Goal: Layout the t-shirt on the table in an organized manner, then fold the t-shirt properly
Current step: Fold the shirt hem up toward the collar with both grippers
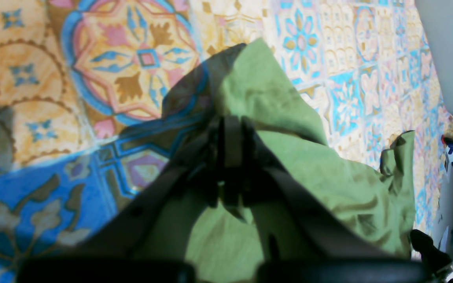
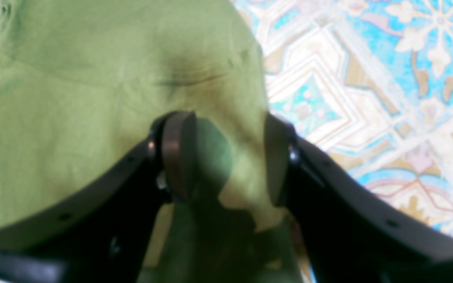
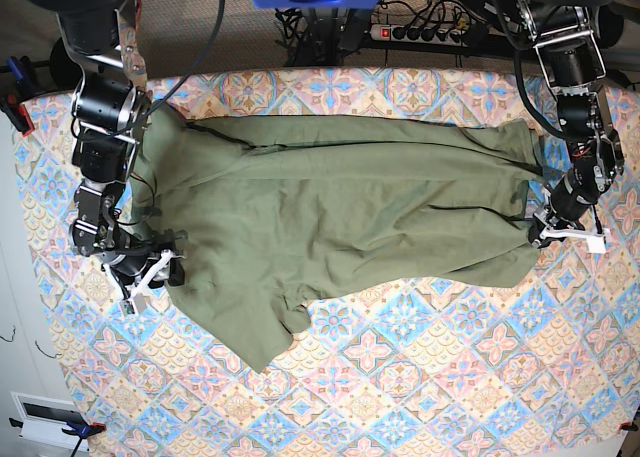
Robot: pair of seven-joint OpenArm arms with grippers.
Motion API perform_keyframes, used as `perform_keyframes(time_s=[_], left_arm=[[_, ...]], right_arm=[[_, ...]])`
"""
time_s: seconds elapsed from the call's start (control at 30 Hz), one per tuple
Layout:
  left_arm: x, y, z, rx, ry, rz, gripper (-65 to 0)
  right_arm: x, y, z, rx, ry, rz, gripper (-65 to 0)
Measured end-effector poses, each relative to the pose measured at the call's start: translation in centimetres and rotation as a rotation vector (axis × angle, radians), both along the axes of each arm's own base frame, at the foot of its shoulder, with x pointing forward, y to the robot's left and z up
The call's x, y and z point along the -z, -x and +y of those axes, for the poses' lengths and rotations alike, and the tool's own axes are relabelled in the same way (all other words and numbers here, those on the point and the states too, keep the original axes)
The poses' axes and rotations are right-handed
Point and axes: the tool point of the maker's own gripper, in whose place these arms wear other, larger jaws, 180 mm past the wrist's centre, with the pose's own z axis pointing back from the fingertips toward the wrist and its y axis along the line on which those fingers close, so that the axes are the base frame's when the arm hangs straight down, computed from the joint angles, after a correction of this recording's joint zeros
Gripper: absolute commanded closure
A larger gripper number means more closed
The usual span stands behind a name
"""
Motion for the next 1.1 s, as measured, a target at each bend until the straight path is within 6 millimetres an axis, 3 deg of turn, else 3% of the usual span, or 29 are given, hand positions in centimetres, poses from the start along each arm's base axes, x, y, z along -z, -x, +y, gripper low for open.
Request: perform_keyframes(time_s=[0.2,0.47,0.8,0.87,1.1], left_arm=[[0.0,0.0,0.0,0.0,0.001,0.0,0.0],[0.0,0.0,0.0,0.0,0.001,0.0,0.0],[0.0,0.0,-0.1,0.001,0.001,-0.001,0.0],[0.0,0.0,0.0,0.001,0.001,0.0,0.0],[0.0,0.0,-0.1,0.001,0.001,0.0,0.0]], right_arm=[[-0.9,-0.5,-1.0,0.053,-0.033,-0.044,-26.7],[-0.7,-0.4,-0.8,0.051,-0.035,-0.039,-26.7],[1.6,0.7,-1.1,0.019,0.022,0.002,-26.6],[1.6,0.7,-1.1,0.019,0.023,0.001,-23.6],[2.0,0.8,-0.6,-0.034,0.08,0.017,-1.7]])
